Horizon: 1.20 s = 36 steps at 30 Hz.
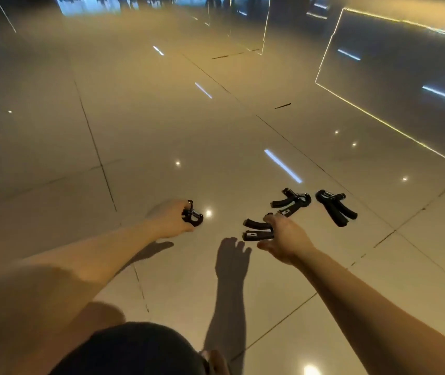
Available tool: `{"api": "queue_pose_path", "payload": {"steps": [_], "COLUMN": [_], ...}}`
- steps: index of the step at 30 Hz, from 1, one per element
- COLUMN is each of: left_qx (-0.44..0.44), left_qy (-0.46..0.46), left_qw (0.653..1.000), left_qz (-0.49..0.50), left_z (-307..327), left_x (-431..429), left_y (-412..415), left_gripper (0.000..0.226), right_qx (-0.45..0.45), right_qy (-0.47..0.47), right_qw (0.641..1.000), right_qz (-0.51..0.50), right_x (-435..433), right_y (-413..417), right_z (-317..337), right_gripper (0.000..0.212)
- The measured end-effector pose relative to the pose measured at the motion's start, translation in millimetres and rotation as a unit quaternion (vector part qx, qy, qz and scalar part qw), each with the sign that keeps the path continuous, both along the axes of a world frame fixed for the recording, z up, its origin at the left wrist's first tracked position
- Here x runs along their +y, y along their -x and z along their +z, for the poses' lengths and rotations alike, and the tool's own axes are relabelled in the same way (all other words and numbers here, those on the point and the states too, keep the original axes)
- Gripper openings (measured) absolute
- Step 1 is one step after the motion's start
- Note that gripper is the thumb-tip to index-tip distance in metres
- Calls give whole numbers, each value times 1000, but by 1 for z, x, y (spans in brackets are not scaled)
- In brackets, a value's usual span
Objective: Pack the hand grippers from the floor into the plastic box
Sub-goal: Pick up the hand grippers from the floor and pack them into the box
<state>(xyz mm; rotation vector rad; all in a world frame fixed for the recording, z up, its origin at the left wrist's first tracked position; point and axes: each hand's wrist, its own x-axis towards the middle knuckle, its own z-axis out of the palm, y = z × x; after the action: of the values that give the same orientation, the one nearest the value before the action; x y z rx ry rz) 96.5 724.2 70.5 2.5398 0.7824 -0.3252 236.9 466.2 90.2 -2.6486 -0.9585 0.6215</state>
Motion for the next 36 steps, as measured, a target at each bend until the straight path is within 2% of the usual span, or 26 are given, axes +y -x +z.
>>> {"api": "queue_pose_path", "payload": {"steps": [3, 7, 11, 14, 18, 21, 28, 32, 36], "left_qx": [4, 34, 53, 49, 51, 44, -31, -106, -151], "left_qy": [10, -36, -47, -74, -85, -71, -23, -2, 2], "left_qw": [999, 998, 997, 996, 995, 996, 998, 991, 981], "left_qz": [35, 30, -8, -34, -29, -35, -58, -77, -124], "left_z": [-42, -92, -130, -144, -154, -158, -131, -82, -15], "left_x": [31, 68, 89, 90, 86, 77, 28, -19, -85], "left_y": [-28, -45, -45, -43, -43, -39, -34, -44, -56], "left_gripper": [53, 82, 69, 77, 70, 66, 63, 56, 66], "right_qx": [-14, -18, -29, -47, -104, -112, -78, -105, -134], "right_qy": [36, 68, 82, 94, 109, 127, 102, 63, 30], "right_qw": [999, 996, 991, 988, 981, 980, 989, 991, 990], "right_qz": [29, 60, 101, 115, 120, 108, 77, 45, 21], "right_x": [25, 50, 64, 63, 57, 53, 10, -36, -98], "right_y": [-27, -55, -73, -75, -73, -72, -45, -33, -19], "right_z": [-42, -87, -123, -144, -159, -160, -147, -107, -44], "right_gripper": [59, 59, 62, 59, 56, 52, 41, 39, 50]}}
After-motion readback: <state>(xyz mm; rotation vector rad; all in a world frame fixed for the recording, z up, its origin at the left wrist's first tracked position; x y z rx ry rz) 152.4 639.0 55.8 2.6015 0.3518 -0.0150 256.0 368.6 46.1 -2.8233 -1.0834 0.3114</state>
